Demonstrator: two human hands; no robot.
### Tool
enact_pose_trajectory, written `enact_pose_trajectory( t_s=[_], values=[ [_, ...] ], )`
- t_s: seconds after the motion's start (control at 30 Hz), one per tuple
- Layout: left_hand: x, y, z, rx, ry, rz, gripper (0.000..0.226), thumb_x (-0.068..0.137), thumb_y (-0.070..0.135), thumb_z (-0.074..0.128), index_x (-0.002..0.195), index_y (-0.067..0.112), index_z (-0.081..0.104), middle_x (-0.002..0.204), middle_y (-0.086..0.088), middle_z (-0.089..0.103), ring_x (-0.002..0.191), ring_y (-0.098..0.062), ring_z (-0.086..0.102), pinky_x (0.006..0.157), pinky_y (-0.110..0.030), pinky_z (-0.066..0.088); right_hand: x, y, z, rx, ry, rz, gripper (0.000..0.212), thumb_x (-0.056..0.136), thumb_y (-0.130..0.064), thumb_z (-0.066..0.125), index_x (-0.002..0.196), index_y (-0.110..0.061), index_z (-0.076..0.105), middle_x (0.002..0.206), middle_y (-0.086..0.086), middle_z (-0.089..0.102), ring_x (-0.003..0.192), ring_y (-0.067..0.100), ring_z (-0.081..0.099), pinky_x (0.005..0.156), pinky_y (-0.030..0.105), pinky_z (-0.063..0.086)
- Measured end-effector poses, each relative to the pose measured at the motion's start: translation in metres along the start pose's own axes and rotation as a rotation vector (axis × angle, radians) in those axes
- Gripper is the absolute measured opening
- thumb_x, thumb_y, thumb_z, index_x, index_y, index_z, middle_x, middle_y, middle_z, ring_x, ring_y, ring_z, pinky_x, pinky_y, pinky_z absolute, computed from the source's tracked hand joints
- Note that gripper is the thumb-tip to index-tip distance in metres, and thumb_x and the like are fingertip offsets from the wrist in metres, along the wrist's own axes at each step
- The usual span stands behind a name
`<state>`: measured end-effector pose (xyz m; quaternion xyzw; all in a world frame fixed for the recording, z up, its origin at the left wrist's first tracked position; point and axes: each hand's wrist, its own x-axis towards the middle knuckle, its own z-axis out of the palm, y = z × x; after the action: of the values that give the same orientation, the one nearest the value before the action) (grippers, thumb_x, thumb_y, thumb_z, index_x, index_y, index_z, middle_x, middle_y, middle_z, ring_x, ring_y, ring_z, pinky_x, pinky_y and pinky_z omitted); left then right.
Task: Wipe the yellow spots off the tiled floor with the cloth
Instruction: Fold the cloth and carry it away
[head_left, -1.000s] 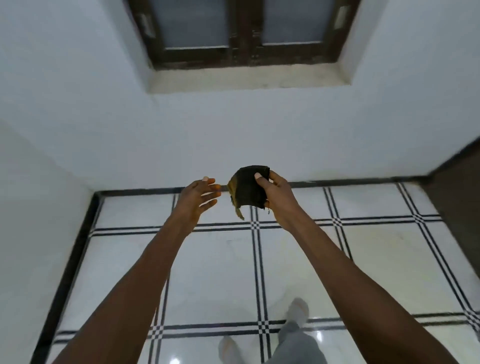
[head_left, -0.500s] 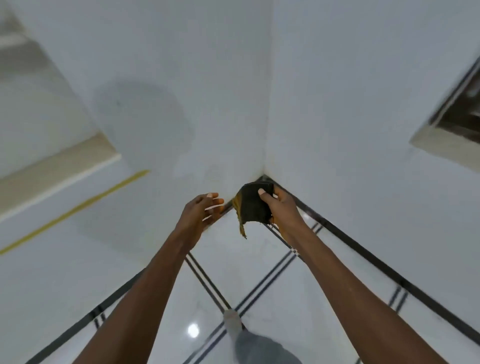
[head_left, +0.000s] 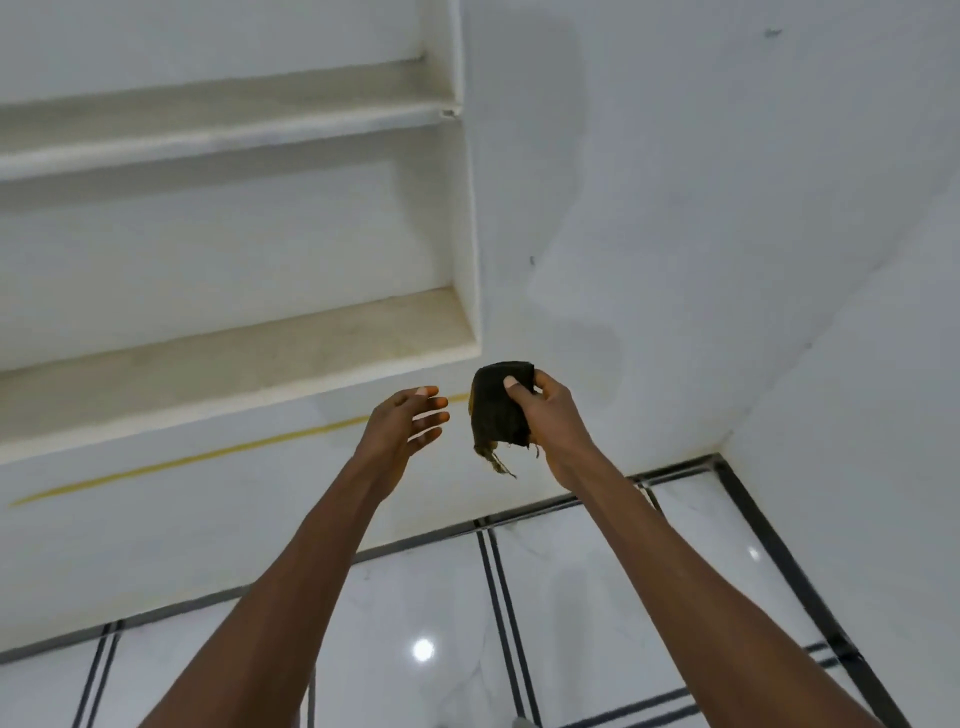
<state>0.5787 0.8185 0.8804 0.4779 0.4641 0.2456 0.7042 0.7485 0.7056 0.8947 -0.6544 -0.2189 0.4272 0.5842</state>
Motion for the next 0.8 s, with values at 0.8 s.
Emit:
enact_pose_trajectory(
  t_s=[0.8],
  values=[
    [0.227,0.065,-0.101,-0.132,-0.041,-0.115,0.031,0.106,0.023,0.059,0.131,0.005,0.064,0.123,-0.011,0.077,0.111,-0.026,0.076,0.099,-0.037,0.059,0.258,-0.01,0.13,-0.781,0.009,0.059,0.04,0.104,-0.02,0.056,0.143,-0.011,0.047,0.129,0.015,0.068,0.117,0.033,0.066,0.092,0.038,0.058]
  ],
)
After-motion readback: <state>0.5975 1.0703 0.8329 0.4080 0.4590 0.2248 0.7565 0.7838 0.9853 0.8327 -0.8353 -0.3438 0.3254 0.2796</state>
